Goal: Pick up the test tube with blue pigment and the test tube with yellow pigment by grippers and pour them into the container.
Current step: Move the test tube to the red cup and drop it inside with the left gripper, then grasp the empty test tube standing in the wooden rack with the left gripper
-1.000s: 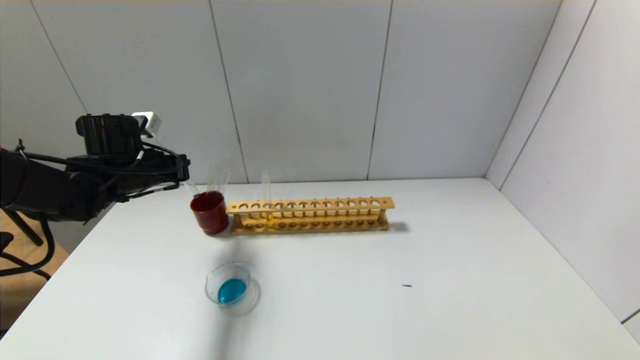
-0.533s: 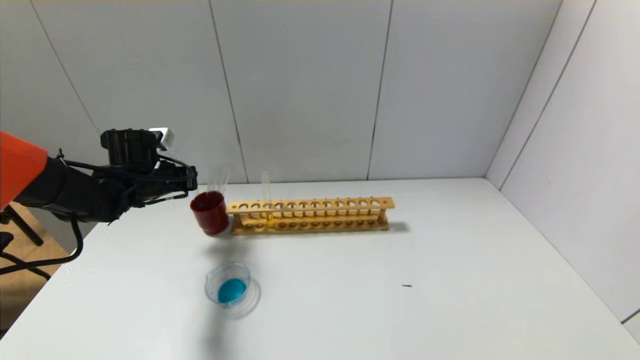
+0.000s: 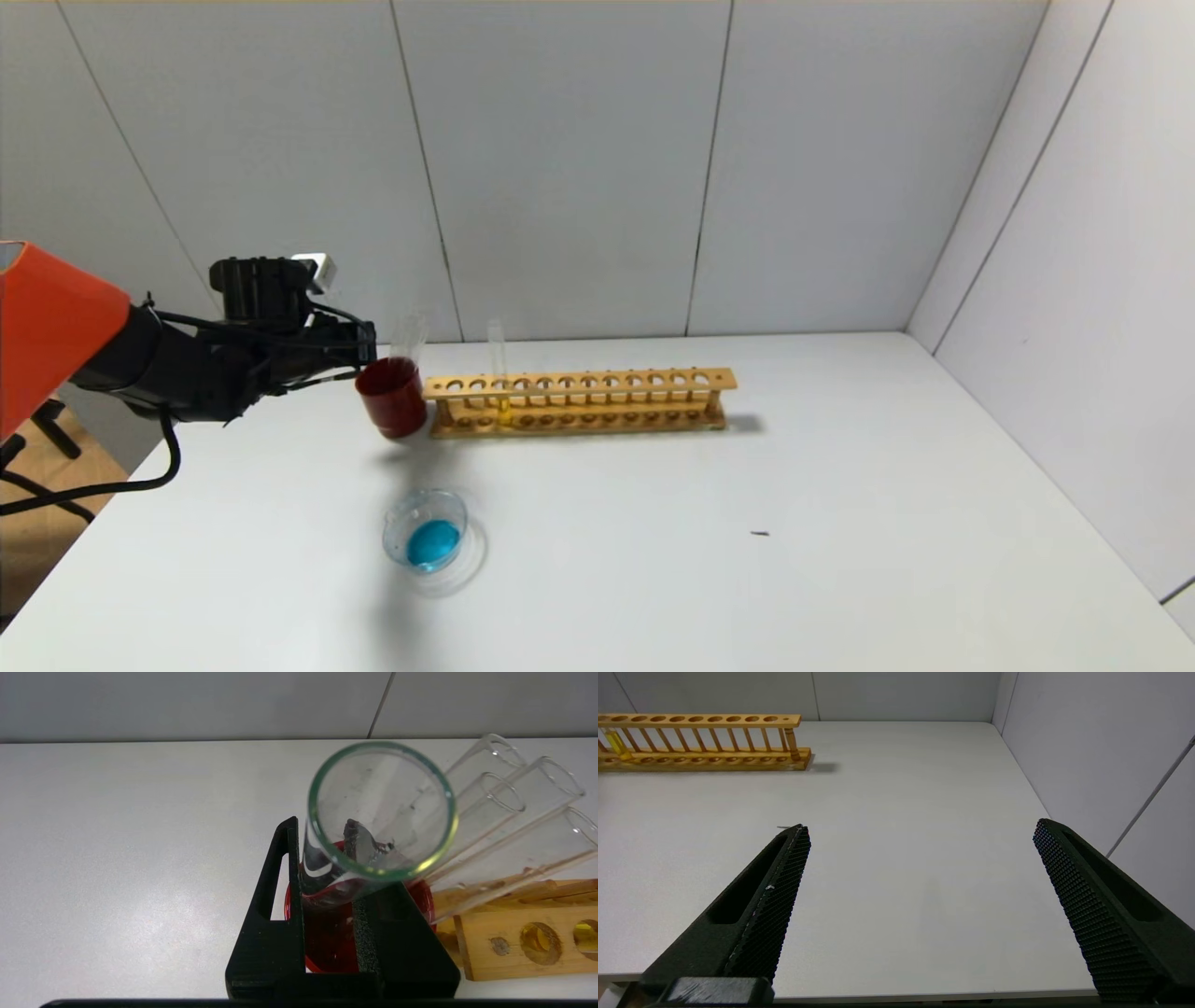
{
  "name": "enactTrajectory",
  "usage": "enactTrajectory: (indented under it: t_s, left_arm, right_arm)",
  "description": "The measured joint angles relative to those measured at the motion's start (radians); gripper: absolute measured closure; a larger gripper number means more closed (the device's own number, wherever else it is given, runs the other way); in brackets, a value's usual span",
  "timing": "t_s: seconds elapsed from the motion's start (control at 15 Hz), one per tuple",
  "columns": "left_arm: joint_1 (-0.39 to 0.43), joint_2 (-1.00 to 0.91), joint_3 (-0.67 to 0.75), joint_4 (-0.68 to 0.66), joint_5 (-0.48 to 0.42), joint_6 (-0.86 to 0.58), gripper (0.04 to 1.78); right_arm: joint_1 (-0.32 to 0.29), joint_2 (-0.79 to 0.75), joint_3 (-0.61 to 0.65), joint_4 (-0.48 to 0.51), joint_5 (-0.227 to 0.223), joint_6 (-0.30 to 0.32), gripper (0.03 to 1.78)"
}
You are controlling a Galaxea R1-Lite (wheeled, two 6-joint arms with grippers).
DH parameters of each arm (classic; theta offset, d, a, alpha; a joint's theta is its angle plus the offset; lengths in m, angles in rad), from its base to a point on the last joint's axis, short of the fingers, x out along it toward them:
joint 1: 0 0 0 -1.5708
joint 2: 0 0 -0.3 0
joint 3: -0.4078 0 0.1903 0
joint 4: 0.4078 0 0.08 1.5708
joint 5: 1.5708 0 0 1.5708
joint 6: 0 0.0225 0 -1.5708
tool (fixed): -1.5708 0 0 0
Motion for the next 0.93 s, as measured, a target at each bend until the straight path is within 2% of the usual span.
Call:
enactTrajectory:
  t_s: [0.27,0.4,0.53,0.73,0.93]
  left_arm:
    - [-0.004,0.028,-0.008,-0.024,0.006,0.001,1.46]
    - [-0.005,0.034,-0.009,-0.024,0.007,0.001,1.34]
    - [-0.006,0.035,-0.01,-0.024,0.008,0.003,1.1]
    - [-0.006,0.032,-0.013,-0.024,0.009,0.003,0.58]
    - [-0.006,0.003,-0.014,-0.016,0.01,0.005,0.22]
  right_arm:
    - [0.0,0.0,0.0,0.0,0.0,0.0,0.06]
    - [0.0,0.0,0.0,0.0,0.0,0.0,0.06]
    - [0.0,0.0,0.0,0.0,0.0,0.0,0.06]
    - [0.0,0.0,0.0,0.0,0.0,0.0,0.06]
    - [0.0,0.0,0.0,0.0,0.0,0.0,0.06]
